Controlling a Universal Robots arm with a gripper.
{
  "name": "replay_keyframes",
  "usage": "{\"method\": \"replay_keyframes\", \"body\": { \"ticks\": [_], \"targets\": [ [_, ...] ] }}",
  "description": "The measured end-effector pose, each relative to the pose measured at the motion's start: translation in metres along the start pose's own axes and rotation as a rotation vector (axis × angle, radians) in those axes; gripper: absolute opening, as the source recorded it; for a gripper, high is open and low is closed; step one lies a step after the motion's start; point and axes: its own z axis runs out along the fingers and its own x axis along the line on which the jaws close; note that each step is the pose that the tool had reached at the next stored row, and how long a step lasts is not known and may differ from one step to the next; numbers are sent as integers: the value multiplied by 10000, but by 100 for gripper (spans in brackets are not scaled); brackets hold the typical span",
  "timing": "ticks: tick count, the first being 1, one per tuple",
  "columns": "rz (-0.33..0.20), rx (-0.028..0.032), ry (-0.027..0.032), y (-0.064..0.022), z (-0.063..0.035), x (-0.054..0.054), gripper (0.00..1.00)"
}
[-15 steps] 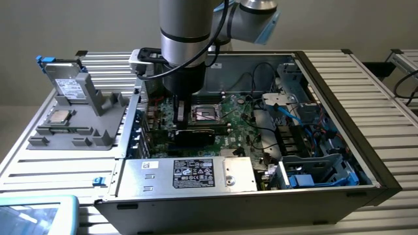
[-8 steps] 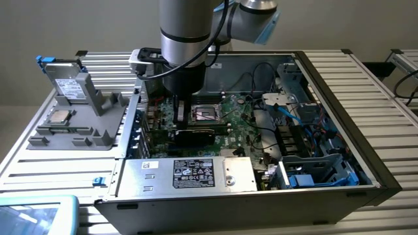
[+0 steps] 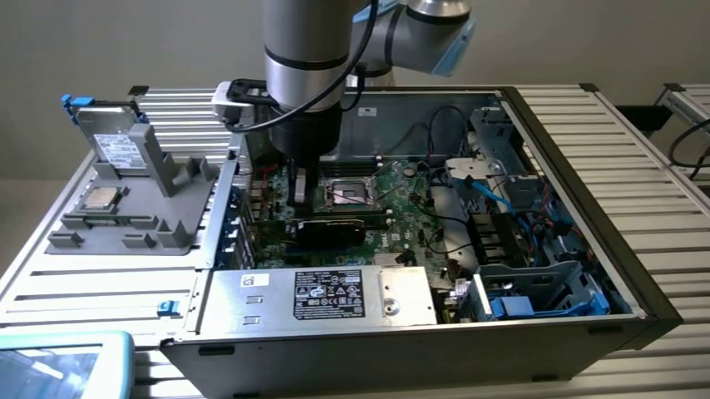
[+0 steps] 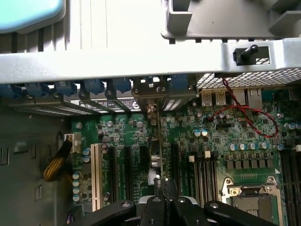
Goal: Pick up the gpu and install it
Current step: 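Press down on the gpu until it lock into place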
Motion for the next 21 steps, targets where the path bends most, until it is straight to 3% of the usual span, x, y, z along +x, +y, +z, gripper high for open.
{"method": "replay_keyframes", "body": {
  "ticks": [4,21],
  "targets": [
    [-38,0,4,75,12,-8,12],
    [-694,-1,63,154,59,-1,12]
  ]
}}
